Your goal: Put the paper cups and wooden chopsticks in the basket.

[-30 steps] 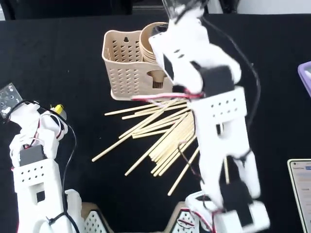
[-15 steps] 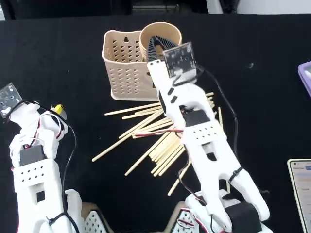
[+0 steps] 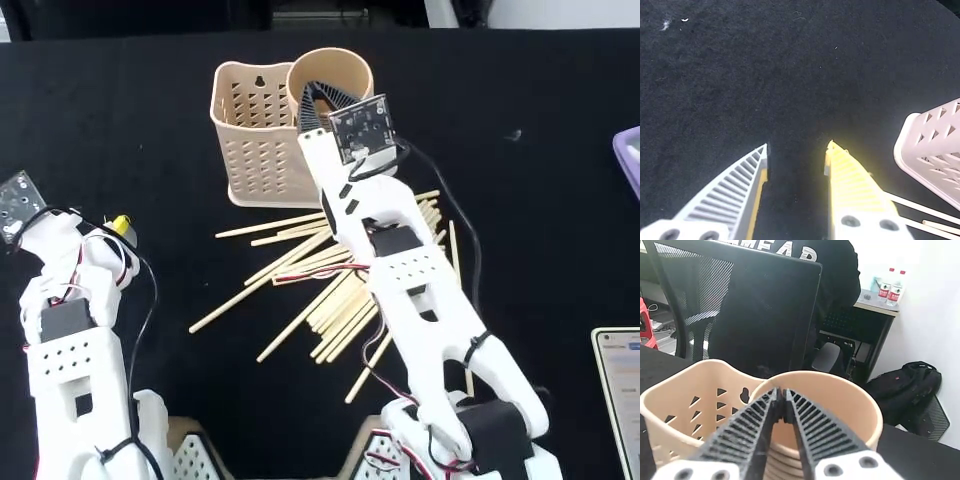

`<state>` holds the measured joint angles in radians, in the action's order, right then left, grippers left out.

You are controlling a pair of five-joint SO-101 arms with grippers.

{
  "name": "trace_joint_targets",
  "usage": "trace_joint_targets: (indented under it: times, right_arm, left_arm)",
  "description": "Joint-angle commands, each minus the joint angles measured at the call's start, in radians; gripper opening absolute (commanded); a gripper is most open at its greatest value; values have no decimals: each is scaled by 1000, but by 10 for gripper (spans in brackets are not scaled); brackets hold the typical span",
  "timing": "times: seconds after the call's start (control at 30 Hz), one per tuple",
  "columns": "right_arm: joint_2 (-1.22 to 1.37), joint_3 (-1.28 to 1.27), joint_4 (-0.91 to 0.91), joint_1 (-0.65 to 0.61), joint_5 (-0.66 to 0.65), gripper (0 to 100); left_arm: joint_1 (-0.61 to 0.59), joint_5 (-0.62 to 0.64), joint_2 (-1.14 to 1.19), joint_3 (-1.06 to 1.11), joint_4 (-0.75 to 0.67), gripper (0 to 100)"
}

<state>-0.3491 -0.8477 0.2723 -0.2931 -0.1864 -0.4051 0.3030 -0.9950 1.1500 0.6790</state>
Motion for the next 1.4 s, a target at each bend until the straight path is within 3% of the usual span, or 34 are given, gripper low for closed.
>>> trace_joint_targets:
  times: [0.0,0.37,0.63,0.83,1.03,1.13,1.27,1.37]
  right_arm:
    - [16,13,2,2,6,11]
    - [12,-42,9,15,8,11]
    - [-117,185,-48,12,6,11]
    - [-268,410,-427,11,2,12]
    - [-467,503,-1096,17,-2,16]
    - [-532,479,-1358,17,-2,80]
    - [-564,311,-1517,32,-2,207]
    - [-562,101,-1448,81,-11,232]
  left_arm:
    - [7,0,-20,-8,-15,188]
    - [7,0,-20,-8,-15,188]
    - [7,0,-20,-8,-15,188]
    - [7,0,-20,-8,-15,188]
    - [8,0,-20,-8,-15,188]
    - [8,0,-20,-8,-15,188]
    - [8,0,-20,-7,-15,188]
    - [8,0,-20,-7,-15,188]
